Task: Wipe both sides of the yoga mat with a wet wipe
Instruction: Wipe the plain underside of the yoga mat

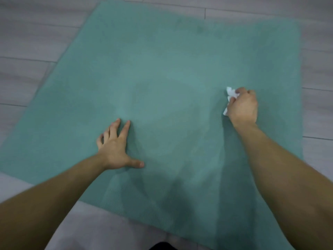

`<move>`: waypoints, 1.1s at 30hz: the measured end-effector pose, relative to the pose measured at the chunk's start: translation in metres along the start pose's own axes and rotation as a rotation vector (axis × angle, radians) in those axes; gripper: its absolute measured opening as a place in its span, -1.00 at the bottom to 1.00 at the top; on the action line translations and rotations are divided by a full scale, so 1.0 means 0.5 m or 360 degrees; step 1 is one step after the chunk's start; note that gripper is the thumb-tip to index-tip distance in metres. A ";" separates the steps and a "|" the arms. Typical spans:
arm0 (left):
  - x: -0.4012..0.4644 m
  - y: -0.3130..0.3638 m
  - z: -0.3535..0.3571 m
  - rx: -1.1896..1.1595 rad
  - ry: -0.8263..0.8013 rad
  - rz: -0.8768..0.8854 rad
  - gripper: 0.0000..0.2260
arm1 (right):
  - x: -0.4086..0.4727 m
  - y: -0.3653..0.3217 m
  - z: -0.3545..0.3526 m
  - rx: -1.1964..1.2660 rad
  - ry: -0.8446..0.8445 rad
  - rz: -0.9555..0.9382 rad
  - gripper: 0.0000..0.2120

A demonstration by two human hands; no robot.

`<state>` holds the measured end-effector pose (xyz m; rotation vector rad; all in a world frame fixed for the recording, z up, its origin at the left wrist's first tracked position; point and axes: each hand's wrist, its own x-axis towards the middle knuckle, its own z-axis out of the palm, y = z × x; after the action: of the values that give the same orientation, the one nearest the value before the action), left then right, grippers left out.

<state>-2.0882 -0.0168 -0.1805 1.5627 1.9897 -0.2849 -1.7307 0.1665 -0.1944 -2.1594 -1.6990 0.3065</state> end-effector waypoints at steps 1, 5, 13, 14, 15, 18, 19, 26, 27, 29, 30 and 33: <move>0.002 -0.025 -0.016 0.0028 0.0046 0.0073 0.35 | -0.014 -0.010 0.002 0.0029 0.0037 0.0113 -0.71; 0.011 -0.109 -0.070 0.0152 0.0191 0.0120 0.14 | -0.179 -0.205 0.094 0.0304 -0.0220 -0.0204 -0.70; 0.002 -0.154 -0.049 0.0124 0.0321 -0.0130 0.20 | -0.320 -0.377 0.170 0.0142 -0.0825 -0.1292 -0.78; 0.000 -0.150 -0.049 0.0121 0.0324 -0.0126 0.20 | -0.265 -0.336 0.156 0.0088 -0.0698 -0.1144 -0.79; -0.003 -0.145 -0.050 0.0119 0.0321 -0.0129 0.19 | -0.200 -0.289 0.137 0.0034 -0.0589 -0.0923 -0.78; -0.008 -0.133 -0.051 0.0125 0.0285 -0.0131 0.20 | -0.042 -0.143 0.074 -0.0092 -0.0191 -0.0203 -0.78; -0.009 -0.133 -0.050 0.0128 0.0274 -0.0137 0.20 | -0.033 -0.130 0.062 -0.0074 -0.0062 -0.0051 -0.78; -0.006 -0.149 -0.058 0.0162 0.0314 -0.0135 0.19 | -0.381 -0.439 0.179 0.0307 -0.0800 -0.1142 -0.72; -0.007 -0.151 -0.055 0.0155 0.0325 -0.0133 0.18 | -0.420 -0.457 0.193 0.0238 -0.0945 -0.1409 -0.74; -0.006 -0.152 -0.052 0.0155 0.0335 -0.0135 0.18 | -0.408 -0.438 0.205 0.0188 -0.0892 -0.1547 -0.79; -0.006 -0.151 -0.054 0.0165 0.0327 -0.0129 0.19 | -0.372 -0.407 0.195 0.0222 -0.0748 -0.1481 -0.81; -0.008 -0.143 -0.053 0.0163 0.0331 -0.0130 0.19 | -0.180 -0.244 0.150 -0.0004 -0.0270 -0.0879 -0.80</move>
<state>-2.1632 -0.0273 -0.1698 1.6340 2.2340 -0.2696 -1.8904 0.1156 -0.2167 -1.6082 -2.2978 0.3342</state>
